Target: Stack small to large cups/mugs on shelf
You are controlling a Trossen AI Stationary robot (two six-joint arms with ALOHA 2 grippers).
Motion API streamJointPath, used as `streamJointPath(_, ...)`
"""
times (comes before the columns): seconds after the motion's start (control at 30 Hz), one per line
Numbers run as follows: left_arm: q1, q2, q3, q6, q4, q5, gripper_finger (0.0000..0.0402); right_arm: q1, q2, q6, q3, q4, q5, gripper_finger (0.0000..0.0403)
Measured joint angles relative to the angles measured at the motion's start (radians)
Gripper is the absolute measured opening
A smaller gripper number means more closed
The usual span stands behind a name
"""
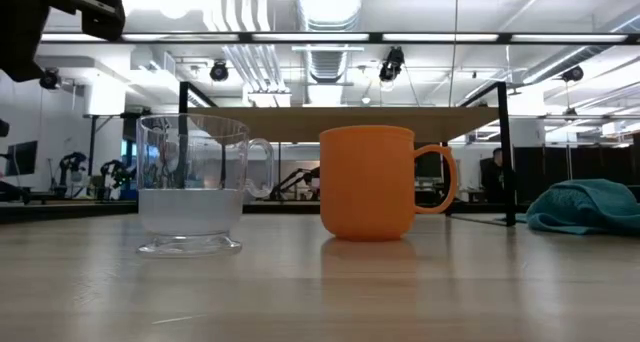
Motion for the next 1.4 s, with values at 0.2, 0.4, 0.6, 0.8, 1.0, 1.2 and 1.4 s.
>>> streamJointPath(0.2,0.000,0.000,0.000,0.000,0.000,0.000,0.0105,0.000,0.000,0.000,0.000,0.000,0.000,0.0068)
streamJointPath(0.4,0.000,0.000,0.000,0.000,0.000,0.000,0.0105,0.000,0.000,0.000,0.000,0.000,0.000,0.0068)
streamJointPath(0.6,0.000,0.000,0.000,0.000,0.000,0.000,0.0105,0.000,0.000,-0.059,0.000,0.008,0.001,0.0068)
streamJointPath(0.8,0.000,0.000,0.000,0.000,0.000,0.000,0.0105,0.000,0.000,0.053,0.000,0.008,0.000,0.0068)
streamJointPath(1.0,0.000,0.000,0.000,0.000,0.000,0.000,0.0105,0.000,0.000,0.225,0.000,0.016,0.001,0.0068)
streamJointPath(1.2,0.000,0.000,0.000,0.000,0.000,0.000,0.0105,0.000,0.000,0.347,0.000,0.015,0.000,0.0068)
streamJointPath(1.4,0.000,0.000,0.000,-0.027,0.003,-0.051,0.0105,0.000,0.000,0.341,0.000,0.033,0.000,0.0068)
